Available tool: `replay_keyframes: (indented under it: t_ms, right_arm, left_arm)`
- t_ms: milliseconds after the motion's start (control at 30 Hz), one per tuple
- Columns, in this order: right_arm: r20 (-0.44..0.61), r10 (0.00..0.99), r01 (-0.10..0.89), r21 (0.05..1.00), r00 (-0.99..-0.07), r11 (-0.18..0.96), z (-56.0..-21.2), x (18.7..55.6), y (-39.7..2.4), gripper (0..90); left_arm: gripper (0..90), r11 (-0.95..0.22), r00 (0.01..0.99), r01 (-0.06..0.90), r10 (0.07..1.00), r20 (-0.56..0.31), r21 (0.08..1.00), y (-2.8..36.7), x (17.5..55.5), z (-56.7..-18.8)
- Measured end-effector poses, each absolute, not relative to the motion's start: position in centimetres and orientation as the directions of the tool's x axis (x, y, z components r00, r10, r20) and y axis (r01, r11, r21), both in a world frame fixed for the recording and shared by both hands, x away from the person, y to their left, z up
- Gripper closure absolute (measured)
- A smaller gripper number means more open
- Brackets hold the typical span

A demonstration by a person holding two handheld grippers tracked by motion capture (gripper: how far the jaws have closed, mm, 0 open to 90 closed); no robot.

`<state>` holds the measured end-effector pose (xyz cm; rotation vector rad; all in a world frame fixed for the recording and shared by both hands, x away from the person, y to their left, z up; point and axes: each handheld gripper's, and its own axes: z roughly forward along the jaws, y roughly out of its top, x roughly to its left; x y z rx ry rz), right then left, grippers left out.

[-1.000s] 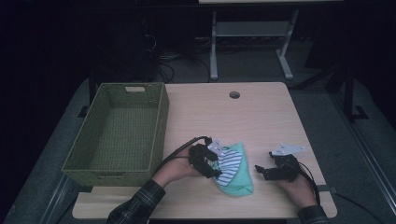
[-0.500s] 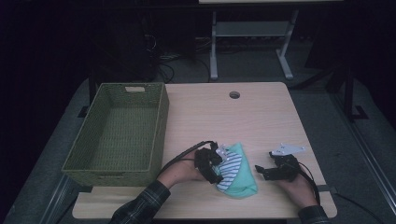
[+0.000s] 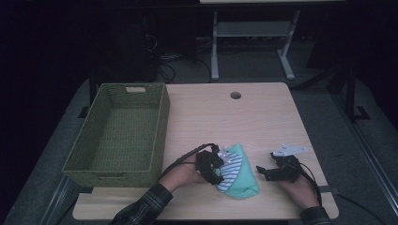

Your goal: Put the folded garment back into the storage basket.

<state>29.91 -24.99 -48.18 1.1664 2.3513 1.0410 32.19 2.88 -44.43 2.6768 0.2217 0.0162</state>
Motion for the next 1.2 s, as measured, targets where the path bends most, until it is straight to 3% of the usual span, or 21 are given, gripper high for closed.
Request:
replay_keyframes:
  t_ms: [200, 367, 1200]
  right_arm:
    - [0.036, 0.786, 0.555, 0.728, -0.618, 0.403, -48.2, 29.9, -25.0, 16.9]
    - [0.035, 0.785, 0.554, 0.728, -0.618, 0.404, -48.2, 29.9, -25.0, 16.9]
    - [0.035, 0.786, 0.557, 0.725, -0.617, 0.405, -48.2, 30.0, -25.0, 13.9]
  left_arm:
    - [64.4, -0.885, 0.987, 0.155, 0.155, -0.035, 0.439, 2.8, 31.9, -44.3]
    - [73.6, -0.892, 0.984, 0.174, 0.171, -0.044, 0.418, 2.5, 31.8, -44.1]
    - [75.8, -0.829, 0.964, 0.264, 0.242, -0.108, 0.493, 4.3, 32.6, -40.6]
